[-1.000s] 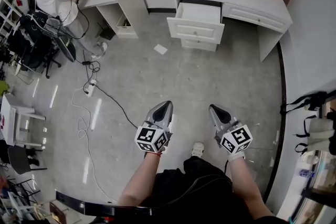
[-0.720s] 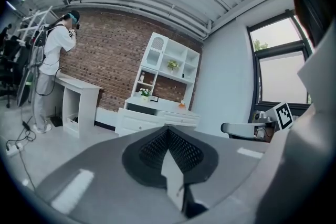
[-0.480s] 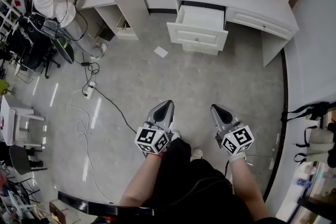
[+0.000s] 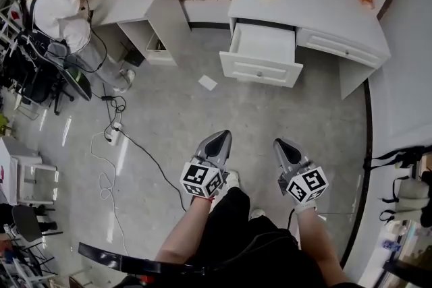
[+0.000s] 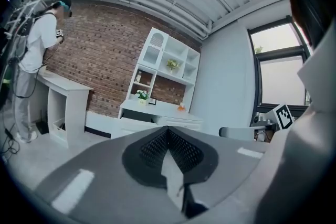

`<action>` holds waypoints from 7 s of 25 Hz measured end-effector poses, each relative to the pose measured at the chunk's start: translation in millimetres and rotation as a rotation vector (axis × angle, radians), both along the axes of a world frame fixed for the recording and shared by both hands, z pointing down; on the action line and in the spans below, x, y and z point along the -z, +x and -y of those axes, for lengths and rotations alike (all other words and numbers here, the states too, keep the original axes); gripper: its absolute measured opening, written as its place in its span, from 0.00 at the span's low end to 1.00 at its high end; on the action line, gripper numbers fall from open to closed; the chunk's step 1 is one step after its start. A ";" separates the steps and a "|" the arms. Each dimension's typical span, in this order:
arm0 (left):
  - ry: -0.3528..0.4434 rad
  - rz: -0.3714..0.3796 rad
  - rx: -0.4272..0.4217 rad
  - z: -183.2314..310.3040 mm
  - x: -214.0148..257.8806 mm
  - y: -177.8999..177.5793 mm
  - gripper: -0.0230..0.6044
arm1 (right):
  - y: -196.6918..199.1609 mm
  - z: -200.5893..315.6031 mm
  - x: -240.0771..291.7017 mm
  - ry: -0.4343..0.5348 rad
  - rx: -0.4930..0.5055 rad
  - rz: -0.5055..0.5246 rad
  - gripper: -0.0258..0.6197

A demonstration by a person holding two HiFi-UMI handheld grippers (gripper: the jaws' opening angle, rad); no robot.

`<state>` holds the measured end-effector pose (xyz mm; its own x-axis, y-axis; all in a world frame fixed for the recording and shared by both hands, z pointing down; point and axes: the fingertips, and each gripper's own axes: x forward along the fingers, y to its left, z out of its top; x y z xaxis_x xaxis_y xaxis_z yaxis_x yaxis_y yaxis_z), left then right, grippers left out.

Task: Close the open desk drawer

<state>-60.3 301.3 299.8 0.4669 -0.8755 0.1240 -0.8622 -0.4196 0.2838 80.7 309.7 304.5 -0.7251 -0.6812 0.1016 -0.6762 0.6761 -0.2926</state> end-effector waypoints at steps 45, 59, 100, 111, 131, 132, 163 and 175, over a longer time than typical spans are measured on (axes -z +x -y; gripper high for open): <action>-0.114 -0.014 -0.217 216.9 -88.1 -25.3 0.04 | -55.9 229.2 -76.9 -0.065 -0.154 -0.054 0.04; -0.202 -0.017 -0.218 303.9 -174.2 18.6 0.04 | -39.3 312.1 -173.0 -0.147 -0.191 -0.108 0.04; -0.218 -0.035 -0.162 420.8 -225.9 54.0 0.04 | -34.2 423.5 -216.7 -0.223 -0.303 -0.005 0.04; -0.241 -0.031 -0.140 449.6 -227.4 54.7 0.04 | -33.5 454.1 -214.2 -0.250 -0.254 -0.005 0.04; -0.186 -0.042 -0.124 496.4 -223.1 57.9 0.04 | -28.3 499.1 -214.0 -0.239 -0.309 0.068 0.04; -0.186 -0.040 -0.127 498.2 -223.4 58.1 0.04 | -28.1 501.1 -213.9 -0.244 -0.315 0.073 0.04; -0.190 -0.050 -0.180 559.0 -226.1 64.9 0.04 | -20.2 563.7 -214.8 -0.276 -0.381 0.147 0.04; -0.194 -0.061 -0.181 585.1 -226.2 66.2 0.04 | -18.4 588.9 -216.5 -0.268 -0.399 0.151 0.04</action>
